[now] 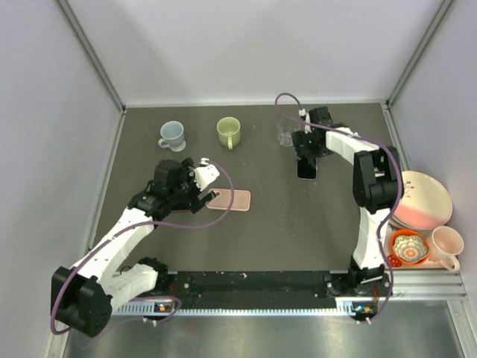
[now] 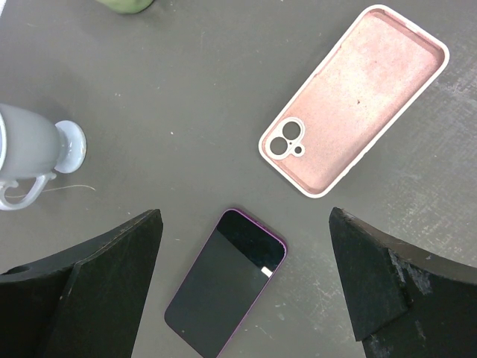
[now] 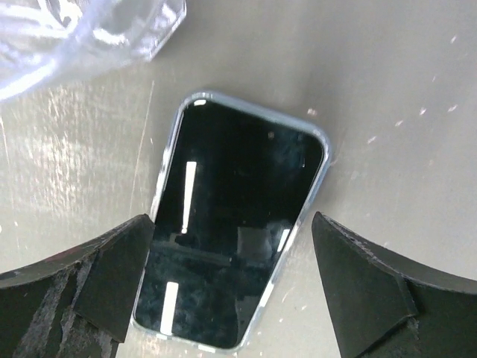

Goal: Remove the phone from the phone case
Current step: Pick up the phone at the center of the board.

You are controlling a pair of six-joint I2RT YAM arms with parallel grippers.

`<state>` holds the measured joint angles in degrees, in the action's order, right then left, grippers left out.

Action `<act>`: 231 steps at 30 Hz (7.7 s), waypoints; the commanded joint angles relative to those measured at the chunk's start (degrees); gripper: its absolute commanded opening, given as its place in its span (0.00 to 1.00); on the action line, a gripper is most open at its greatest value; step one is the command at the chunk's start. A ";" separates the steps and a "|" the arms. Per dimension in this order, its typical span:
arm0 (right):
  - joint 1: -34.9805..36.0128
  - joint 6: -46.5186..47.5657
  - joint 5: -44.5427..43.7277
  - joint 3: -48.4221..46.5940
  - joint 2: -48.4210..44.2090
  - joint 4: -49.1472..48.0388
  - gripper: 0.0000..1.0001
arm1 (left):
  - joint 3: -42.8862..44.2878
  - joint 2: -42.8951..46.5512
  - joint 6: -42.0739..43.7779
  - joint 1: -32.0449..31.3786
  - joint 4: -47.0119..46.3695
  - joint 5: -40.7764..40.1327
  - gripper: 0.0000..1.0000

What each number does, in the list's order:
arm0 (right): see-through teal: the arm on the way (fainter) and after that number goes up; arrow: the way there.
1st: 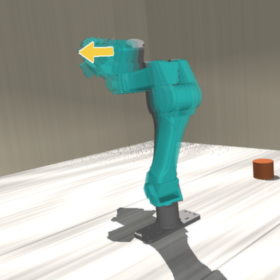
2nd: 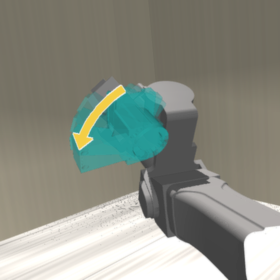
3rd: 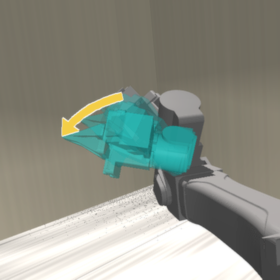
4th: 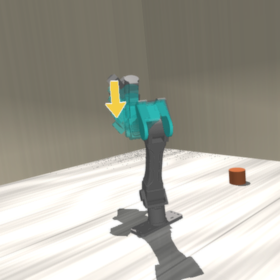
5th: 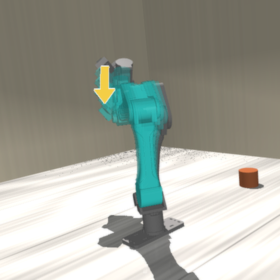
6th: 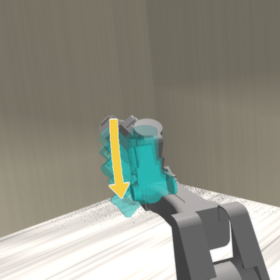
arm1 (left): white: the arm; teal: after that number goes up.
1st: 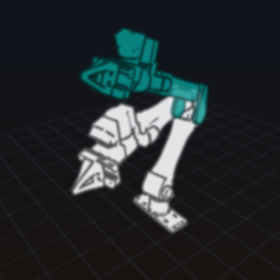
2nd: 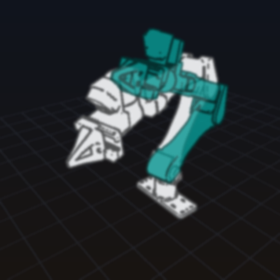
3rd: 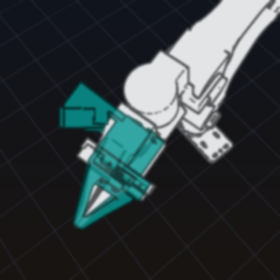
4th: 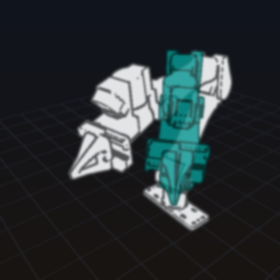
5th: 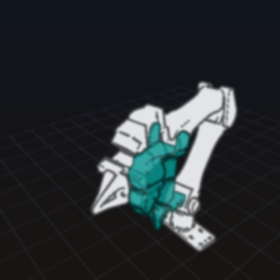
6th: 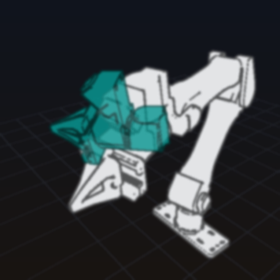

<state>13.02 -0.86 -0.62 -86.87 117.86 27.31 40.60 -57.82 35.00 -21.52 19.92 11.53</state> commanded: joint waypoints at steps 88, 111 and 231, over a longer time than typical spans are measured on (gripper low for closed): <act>7.11 8.25 3.70 13.39 -8.97 6.35 0.86 | -0.61 2.01 -1.08 2.89 -1.73 5.08 0.99; 7.20 9.56 6.69 13.75 -8.97 5.21 0.13 | -0.43 1.92 -1.69 3.50 -1.99 4.47 0.99; 43.50 50.08 -12.38 36.86 -44.39 -34.60 0.00 | 16.27 -20.49 -41.33 3.24 -13.77 36.28 0.89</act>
<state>54.83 48.49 -10.70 -49.01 73.63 -0.47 55.16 -77.47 -5.08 -17.78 9.37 46.70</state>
